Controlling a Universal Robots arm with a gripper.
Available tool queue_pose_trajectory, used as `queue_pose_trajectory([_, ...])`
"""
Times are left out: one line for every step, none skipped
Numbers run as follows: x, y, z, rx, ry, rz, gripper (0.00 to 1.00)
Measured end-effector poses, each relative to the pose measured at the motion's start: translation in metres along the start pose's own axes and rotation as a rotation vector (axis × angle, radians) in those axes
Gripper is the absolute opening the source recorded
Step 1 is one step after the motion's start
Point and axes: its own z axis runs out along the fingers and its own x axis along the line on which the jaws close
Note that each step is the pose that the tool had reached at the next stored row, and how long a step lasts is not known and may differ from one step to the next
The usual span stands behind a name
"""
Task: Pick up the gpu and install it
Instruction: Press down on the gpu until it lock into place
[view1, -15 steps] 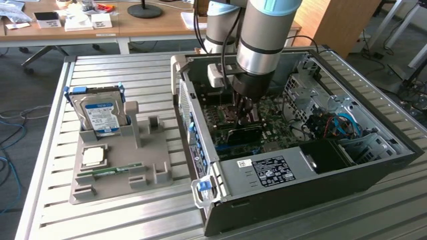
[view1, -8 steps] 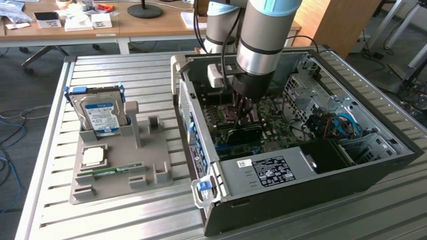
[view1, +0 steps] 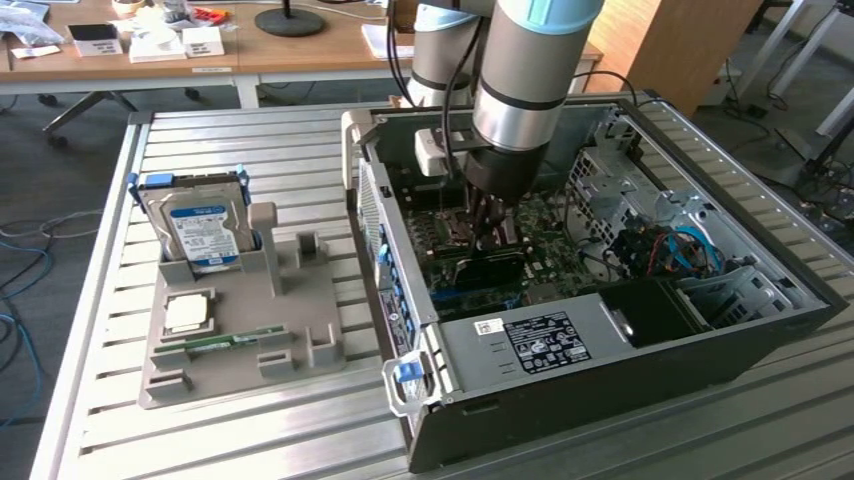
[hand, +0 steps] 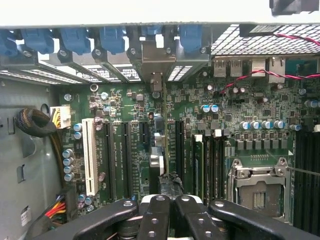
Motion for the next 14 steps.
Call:
queue_pose_trajectory([0.0,0.0,0.0,-0.0001,0.0,0.0,0.11])
queue_pose_trajectory([0.0,0.0,0.0,-0.0001,0.0,0.0,0.11])
queue_pose_trajectory([0.0,0.0,0.0,-0.0001,0.0,0.0,0.11])
queue_pose_trajectory([0.0,0.0,0.0003,-0.0001,-0.0001,0.0,0.11])
queue_pose_trajectory([0.0,0.0,0.0008,0.0,-0.0001,0.0,0.11])
queue_pose_trajectory([0.0,0.0,0.0013,0.0001,-0.0001,0.0,0.11])
queue_pose_trajectory([0.0,0.0,0.0013,-0.0001,0.0,0.0,0.11])
queue_pose_trajectory([0.0,0.0,0.0013,-0.0001,0.0,0.0,0.11])
queue_pose_trajectory([0.0,0.0,0.0013,-0.0001,0.0,0.0,0.11])
queue_pose_trajectory([0.0,0.0,0.0013,-0.0001,-0.0001,0.0,0.11])
queue_pose_trajectory([0.0,0.0,0.0014,-0.0001,-0.0001,0.0,0.11])
queue_pose_trajectory([0.0001,0.0003,0.0016,0.0001,-0.0001,0.0,0.11])
queue_pose_trajectory([0.0001,0.0009,0.0018,0.0002,0.0,0.0,0.11])
queue_pose_trajectory([0.0002,0.0017,0.0019,0.0001,-0.0001,0.0,0.11])
